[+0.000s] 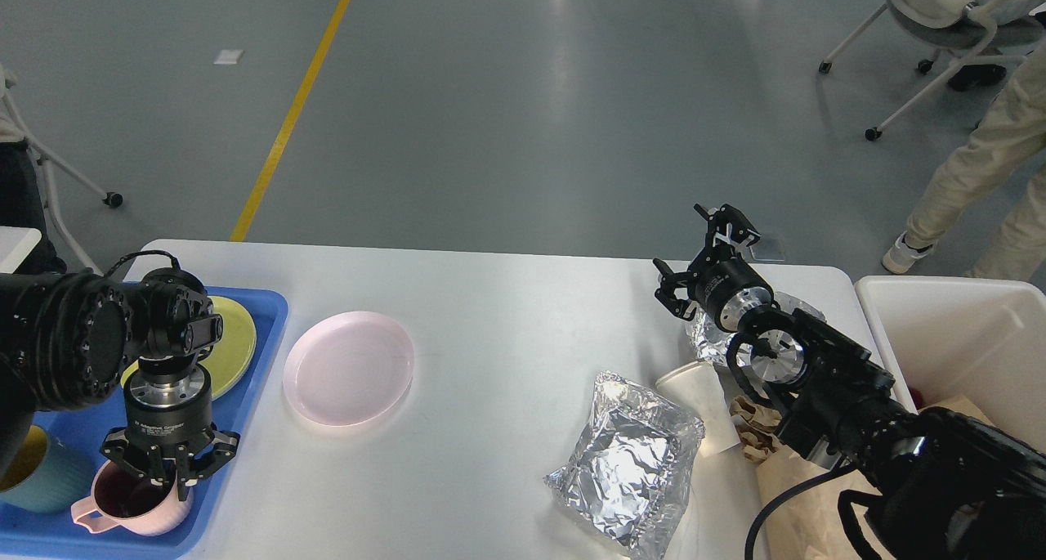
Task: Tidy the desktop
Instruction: 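Carry the pink mug onto the blue tray and release it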
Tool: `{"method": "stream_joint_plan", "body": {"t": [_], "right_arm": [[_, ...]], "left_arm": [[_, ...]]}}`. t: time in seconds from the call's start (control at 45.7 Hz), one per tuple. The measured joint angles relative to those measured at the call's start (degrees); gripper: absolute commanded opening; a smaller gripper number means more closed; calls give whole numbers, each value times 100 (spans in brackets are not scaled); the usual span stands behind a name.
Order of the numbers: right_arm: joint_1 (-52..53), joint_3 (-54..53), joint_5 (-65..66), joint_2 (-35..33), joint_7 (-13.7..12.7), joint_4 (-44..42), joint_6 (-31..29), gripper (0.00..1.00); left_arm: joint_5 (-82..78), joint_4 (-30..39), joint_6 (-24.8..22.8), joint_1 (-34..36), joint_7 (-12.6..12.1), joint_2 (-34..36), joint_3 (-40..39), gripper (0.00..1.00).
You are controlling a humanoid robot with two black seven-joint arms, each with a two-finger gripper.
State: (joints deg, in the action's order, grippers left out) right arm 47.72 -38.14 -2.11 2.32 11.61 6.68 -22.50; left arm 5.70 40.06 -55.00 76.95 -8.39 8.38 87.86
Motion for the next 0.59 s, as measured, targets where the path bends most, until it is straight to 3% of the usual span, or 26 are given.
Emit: {"method": "stream_joint_plan", "body": {"t": [0.175, 0.307, 0.591], "right_arm": [[0, 0, 0, -1, 0, 0, 0, 100], [0, 0, 0, -1, 0, 0, -4, 100], [0, 0, 0, -3, 3, 0, -4, 100]], "left_arm": [[0, 0, 0, 19, 9, 5, -15, 86], [0, 8, 0, 36, 8, 10, -33, 93], [-15, 179, 0, 391, -4, 23, -2, 96]]}}
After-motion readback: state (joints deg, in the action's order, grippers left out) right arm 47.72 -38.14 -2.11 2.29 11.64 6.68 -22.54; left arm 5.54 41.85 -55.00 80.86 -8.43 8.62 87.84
